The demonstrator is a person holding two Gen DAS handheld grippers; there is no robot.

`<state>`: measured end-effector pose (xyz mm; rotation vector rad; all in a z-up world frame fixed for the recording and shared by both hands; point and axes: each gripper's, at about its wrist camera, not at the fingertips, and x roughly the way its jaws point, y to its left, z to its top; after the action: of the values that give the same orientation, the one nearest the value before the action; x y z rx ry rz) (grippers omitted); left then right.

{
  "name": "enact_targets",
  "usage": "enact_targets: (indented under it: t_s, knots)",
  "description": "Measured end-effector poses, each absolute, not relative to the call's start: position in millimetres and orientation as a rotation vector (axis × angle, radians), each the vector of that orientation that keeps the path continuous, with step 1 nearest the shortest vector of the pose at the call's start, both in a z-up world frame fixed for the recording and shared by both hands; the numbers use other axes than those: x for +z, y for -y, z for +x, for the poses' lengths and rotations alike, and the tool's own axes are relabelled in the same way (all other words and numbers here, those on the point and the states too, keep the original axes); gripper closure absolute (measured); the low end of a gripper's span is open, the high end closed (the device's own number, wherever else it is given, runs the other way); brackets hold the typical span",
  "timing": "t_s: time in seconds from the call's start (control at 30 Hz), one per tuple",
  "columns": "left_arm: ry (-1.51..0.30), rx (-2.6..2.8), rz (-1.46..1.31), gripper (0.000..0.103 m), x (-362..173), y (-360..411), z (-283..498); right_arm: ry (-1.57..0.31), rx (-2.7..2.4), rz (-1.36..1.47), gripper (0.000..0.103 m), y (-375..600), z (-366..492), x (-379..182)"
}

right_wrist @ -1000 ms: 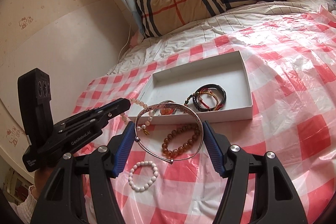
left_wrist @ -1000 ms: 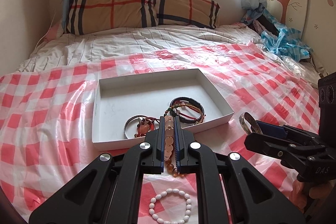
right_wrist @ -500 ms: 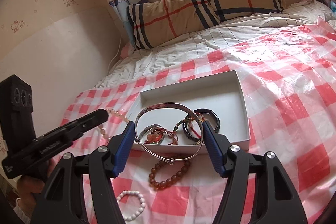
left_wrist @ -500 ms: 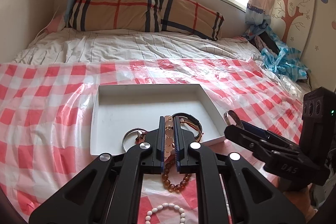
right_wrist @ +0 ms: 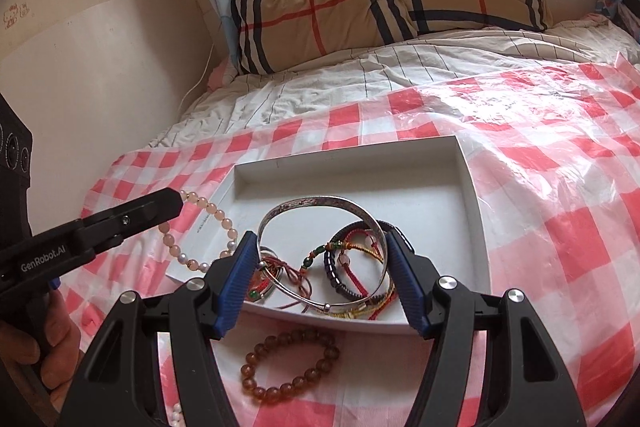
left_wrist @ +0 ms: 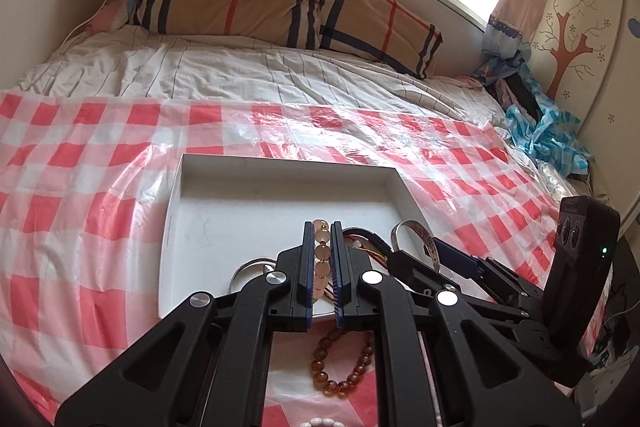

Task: Organize jewelry
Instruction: 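Carry the pink bracelet and silver bangle over the white box with both tools, then move the left tool to the white bead bracelet while the right tool reaches the amber bead bracelet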

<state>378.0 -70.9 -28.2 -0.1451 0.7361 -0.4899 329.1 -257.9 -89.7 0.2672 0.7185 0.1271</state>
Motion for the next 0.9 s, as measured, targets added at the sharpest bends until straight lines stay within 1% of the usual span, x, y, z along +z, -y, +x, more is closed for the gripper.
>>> enact_targets:
  t_s: [0.17, 0.23, 0.27, 0.4, 0.43, 0.5, 0.57, 0.63, 0.67, 0.77, 0.9]
  knots:
    - [-0.748, -0.478, -0.157, 0.096, -35.8, 73.1, 390.8, -0.727, 0.127, 0.208, 0.04, 247.2, 346.0, -98.1]
    - [-0.77, -0.44, -0.151, 0.096, -42.9, 73.4, 396.2, -0.747, 0.115, 0.163, 0.036, 241.9, 351.5, -103.2]
    - [-0.792, -0.419, -0.142, 0.095, -48.1, 72.8, 399.3, -0.76, 0.096, 0.135, 0.031, 240.0, 352.8, -106.3]
    - [-0.845, -0.349, -0.12, 0.094, -59.2, 63.8, 403.9, -0.754, 0.081, 0.102, 0.031, 244.7, 343.9, -100.9]
    - [-0.845, -0.334, -0.121, 0.093, -57.8, 59.6, 402.1, -0.755, 0.078, 0.104, 0.031, 247.9, 339.1, -96.5]
    - [-0.841, -0.317, -0.105, 0.087, -53.2, 52.8, 394.5, -0.779, 0.083, 0.131, 0.031, 254.0, 329.2, -90.9]
    - [-0.851, -0.323, -0.061, 0.073, -49.9, 50.0, 384.0, -0.83, 0.1, 0.143, 0.031, 255.4, 316.3, -89.9]
    - [-0.885, -0.368, 0.006, 0.066, -49.1, 52.7, 371.7, -0.891, 0.12, 0.143, 0.031, 251.4, 306.3, -95.2]
    - [-0.904, -0.4, 0.045, 0.064, -50.0, 55.2, 363.0, -0.933, 0.14, 0.156, 0.031, 248.4, 300.6, -102.2]
    - [-0.955, -0.469, 0.143, 0.063, -61.8, 62.8, 335.2, -1.01, 0.131, 0.124, 0.031, 233.0, 297.1, -122.1]
    - [-1.016, -0.512, 0.29, 0.063, -86.3, 74.2, 302.4, -1.023, 0.103, 0.09, 0.031, 215.6, 305.4, -137.0]
